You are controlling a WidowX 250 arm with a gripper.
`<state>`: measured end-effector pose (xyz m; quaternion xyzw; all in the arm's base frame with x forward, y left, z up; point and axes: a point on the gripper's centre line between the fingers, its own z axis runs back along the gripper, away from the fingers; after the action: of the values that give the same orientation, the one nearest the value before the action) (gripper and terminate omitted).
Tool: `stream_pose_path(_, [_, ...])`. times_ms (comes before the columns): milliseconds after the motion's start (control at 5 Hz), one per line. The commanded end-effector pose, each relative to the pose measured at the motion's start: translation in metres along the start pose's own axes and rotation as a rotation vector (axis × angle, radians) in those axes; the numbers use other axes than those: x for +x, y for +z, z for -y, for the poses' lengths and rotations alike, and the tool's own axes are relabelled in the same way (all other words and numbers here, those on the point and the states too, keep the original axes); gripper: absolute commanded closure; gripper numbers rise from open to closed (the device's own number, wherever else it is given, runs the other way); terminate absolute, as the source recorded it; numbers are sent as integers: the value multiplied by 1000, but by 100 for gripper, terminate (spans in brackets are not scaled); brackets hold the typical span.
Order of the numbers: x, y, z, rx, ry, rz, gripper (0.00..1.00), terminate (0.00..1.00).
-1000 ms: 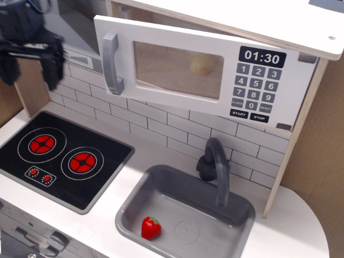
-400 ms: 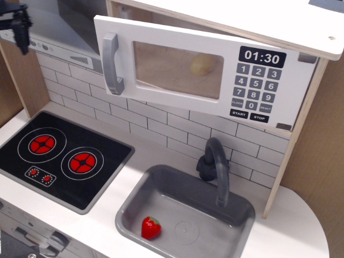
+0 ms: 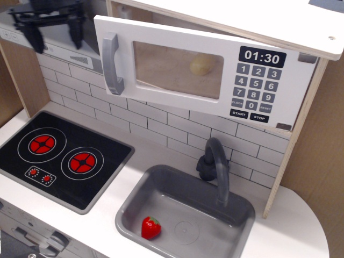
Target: Open microwave
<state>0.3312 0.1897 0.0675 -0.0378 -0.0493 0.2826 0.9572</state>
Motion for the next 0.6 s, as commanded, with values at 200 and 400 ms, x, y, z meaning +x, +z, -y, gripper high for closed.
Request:
stream_pose_path(200, [-55, 31, 50, -117, -238, 118, 0, 0])
stream_pose_path(400, [-91, 28, 52, -120, -333, 99, 0, 0])
